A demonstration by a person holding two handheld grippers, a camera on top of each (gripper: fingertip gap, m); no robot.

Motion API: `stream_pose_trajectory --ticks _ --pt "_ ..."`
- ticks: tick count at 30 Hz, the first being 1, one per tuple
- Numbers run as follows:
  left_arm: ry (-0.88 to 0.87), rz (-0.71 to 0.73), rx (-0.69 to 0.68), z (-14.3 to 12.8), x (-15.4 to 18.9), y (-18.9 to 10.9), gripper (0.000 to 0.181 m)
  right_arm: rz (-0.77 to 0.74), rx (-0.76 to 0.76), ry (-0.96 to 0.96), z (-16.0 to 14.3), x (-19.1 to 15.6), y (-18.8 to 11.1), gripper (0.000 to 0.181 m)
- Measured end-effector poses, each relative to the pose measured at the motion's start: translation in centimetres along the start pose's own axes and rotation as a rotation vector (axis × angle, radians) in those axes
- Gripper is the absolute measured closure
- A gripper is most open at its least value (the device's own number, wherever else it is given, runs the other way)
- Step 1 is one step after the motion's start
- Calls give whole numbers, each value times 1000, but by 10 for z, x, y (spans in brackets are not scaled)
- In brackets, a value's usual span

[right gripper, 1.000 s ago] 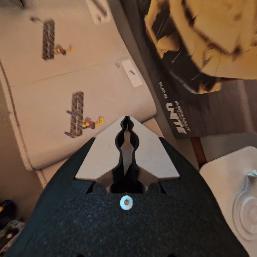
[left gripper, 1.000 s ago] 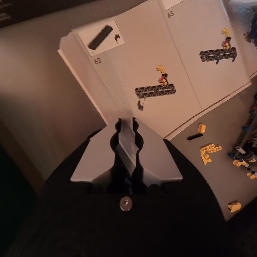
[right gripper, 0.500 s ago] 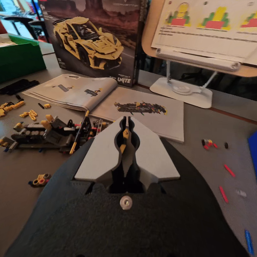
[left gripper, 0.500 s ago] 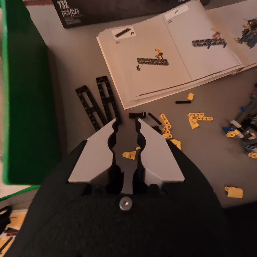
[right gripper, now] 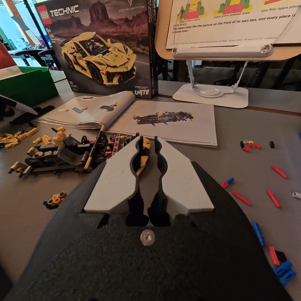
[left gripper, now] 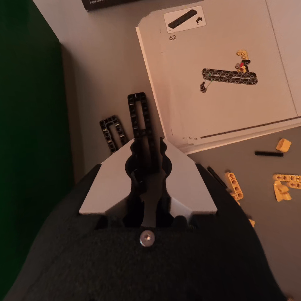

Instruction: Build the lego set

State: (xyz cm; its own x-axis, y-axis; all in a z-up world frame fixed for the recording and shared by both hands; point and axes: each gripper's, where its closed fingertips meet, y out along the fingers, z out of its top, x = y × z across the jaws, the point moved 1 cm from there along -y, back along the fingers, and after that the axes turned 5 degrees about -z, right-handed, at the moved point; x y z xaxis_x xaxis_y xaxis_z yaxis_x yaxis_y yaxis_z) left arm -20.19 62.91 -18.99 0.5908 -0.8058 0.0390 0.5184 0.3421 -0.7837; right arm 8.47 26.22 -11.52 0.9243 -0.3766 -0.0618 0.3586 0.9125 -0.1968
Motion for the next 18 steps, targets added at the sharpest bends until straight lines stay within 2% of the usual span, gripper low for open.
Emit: stream_pose_trajectory --ticks 8,18 --pt "48 72 -5 9 -12 5 149 18 -36 58 -7 5 6 168" --pt "63 32 34 24 -4 4 149 29 -74 41 -14 1 10 170"
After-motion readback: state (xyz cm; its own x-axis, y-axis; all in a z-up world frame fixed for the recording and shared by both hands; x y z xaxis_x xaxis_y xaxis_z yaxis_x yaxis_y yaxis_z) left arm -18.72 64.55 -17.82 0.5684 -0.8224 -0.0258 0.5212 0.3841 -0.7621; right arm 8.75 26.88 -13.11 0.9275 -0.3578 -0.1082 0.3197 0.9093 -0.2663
